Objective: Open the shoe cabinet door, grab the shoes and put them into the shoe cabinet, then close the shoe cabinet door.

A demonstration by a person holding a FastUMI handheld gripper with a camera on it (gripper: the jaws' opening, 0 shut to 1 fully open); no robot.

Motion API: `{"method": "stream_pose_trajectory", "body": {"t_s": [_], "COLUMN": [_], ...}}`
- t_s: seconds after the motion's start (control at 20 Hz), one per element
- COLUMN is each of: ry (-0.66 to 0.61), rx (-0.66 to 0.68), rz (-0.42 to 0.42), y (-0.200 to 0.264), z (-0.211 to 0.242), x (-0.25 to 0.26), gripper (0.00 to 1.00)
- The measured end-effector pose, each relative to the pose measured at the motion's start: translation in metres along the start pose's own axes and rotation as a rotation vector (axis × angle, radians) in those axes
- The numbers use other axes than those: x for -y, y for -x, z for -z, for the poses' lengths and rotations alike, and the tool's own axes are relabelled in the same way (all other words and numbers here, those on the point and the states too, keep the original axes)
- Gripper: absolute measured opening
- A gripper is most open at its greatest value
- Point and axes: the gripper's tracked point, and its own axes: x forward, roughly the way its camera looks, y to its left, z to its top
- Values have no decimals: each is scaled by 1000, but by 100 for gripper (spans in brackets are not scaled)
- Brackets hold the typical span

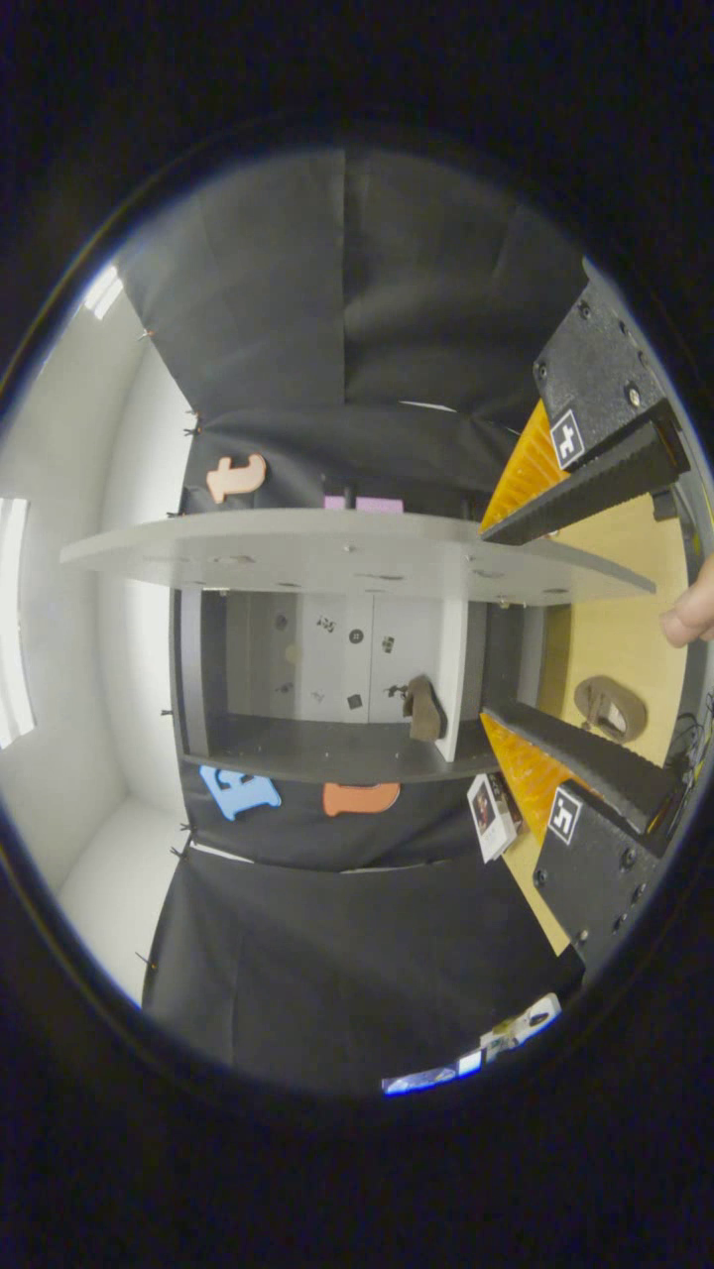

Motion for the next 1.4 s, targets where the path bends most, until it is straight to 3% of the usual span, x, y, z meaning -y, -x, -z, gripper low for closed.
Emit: {"method": "stream_pose_trajectory", "body": {"t_s": [0.3, 0.6, 0.9, 1.05, 1.15, 1.4], "ry": [-25, 6, 6, 29, 18, 22], "rx": [-30, -192, -376, -424, -473, -552], "rz": [-44, -108, -119, -96, -70, 3], "y": [-61, -137, -175, -190, -199, -222], "z": [80, 192, 287, 317, 340, 388], "x": [-59, -122, -148, -154, -157, -150], "gripper": [100, 100, 98, 92, 78, 71]}}
